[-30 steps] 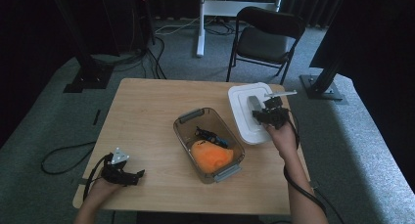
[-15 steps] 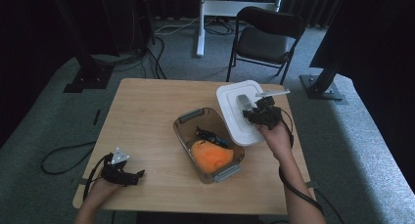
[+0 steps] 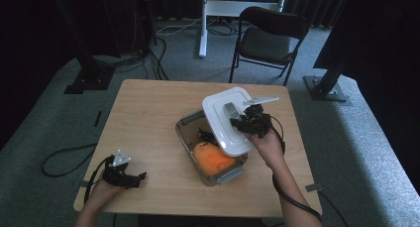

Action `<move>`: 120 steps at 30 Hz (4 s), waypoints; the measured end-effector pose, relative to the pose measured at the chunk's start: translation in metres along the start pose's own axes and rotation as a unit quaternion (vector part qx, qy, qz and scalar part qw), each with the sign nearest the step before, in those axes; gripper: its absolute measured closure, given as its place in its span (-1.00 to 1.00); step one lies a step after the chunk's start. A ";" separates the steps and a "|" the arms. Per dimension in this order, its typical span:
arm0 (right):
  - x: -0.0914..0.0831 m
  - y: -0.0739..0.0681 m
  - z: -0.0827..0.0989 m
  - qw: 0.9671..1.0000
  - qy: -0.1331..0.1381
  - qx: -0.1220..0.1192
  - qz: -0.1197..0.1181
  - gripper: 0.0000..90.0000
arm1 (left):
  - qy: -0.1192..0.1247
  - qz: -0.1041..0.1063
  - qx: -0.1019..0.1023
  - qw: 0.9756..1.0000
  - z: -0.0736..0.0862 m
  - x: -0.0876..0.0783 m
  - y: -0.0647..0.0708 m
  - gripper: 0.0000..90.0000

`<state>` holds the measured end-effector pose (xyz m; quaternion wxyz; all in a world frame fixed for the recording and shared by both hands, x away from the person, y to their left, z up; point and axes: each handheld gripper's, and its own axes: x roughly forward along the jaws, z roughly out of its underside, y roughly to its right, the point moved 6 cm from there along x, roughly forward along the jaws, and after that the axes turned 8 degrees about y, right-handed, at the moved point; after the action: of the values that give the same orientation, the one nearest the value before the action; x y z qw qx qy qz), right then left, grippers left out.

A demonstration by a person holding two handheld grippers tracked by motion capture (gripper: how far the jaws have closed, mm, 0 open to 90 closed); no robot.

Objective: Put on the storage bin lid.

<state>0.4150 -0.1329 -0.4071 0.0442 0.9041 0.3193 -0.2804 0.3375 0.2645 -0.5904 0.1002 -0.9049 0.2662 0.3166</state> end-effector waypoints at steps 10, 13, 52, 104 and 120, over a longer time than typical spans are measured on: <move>0.004 -0.031 0.004 0.999 0.004 -0.015 -0.041 0.52 | 0.000 0.000 0.000 1.000 0.000 0.000 0.000 -1.00; 0.004 -0.039 0.003 0.998 0.007 -0.014 -0.060 0.52 | 0.000 0.000 0.000 1.000 0.000 0.000 0.000 -1.00; 0.027 -0.076 0.034 0.993 -0.020 -0.017 -0.119 0.51 | -0.001 0.000 0.000 1.000 0.000 0.000 0.000 -1.00; 0.026 -0.063 0.040 0.988 -0.013 0.000 -0.157 -0.17 | 0.000 -0.005 -0.004 1.000 -0.001 0.000 0.001 -1.00; 0.004 0.000 0.026 0.995 0.073 0.006 -0.069 -0.71 | 0.027 -0.038 -0.041 0.998 -0.024 0.005 0.010 -1.00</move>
<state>0.4055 -0.1373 -0.4309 -0.0037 0.8981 0.3818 -0.2181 0.3476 0.2455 -0.5743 0.0679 -0.9261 0.2207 0.2984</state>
